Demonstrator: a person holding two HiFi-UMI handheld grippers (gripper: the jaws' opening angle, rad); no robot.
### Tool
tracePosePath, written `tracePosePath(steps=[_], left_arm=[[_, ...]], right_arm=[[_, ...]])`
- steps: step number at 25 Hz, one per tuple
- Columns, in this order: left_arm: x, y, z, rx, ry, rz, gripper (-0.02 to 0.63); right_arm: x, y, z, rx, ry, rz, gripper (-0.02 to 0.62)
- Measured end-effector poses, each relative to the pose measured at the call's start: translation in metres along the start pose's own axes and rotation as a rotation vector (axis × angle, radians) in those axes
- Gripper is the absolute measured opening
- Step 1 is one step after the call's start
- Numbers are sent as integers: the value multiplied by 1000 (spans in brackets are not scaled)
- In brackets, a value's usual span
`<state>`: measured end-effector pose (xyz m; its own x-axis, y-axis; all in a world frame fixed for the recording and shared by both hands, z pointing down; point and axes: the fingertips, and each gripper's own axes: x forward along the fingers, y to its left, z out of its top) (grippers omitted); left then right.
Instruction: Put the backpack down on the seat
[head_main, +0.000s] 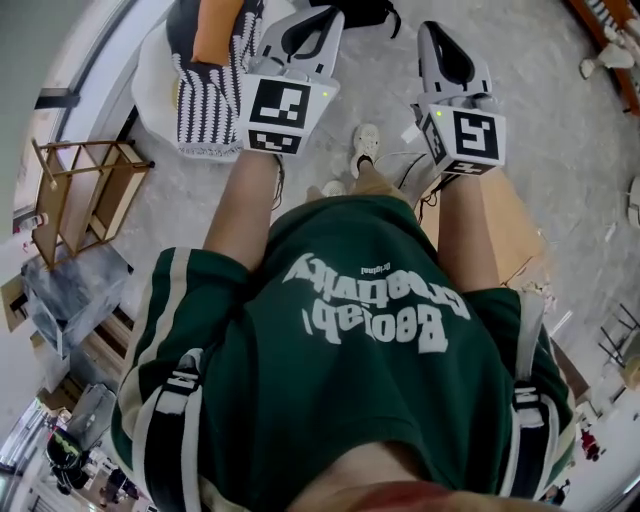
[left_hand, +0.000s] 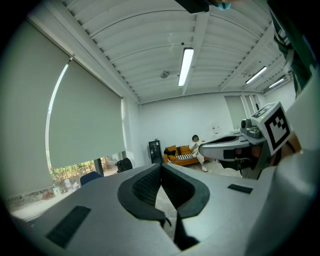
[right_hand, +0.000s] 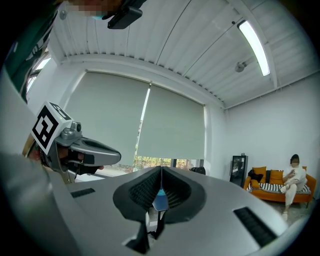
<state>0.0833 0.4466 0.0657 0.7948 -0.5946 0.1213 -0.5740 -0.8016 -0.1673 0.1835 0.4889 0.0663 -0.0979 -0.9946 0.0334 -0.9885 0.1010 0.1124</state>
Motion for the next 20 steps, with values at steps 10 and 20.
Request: tracePosePath(steps=[10,20], left_arm=[[170,50,1,15,41,55,18],[270,68,-1,30,83,80,18]], right_arm=[[136,-126,-14,4,-6,57,35],[206,-202,-28,15,4,109,35]])
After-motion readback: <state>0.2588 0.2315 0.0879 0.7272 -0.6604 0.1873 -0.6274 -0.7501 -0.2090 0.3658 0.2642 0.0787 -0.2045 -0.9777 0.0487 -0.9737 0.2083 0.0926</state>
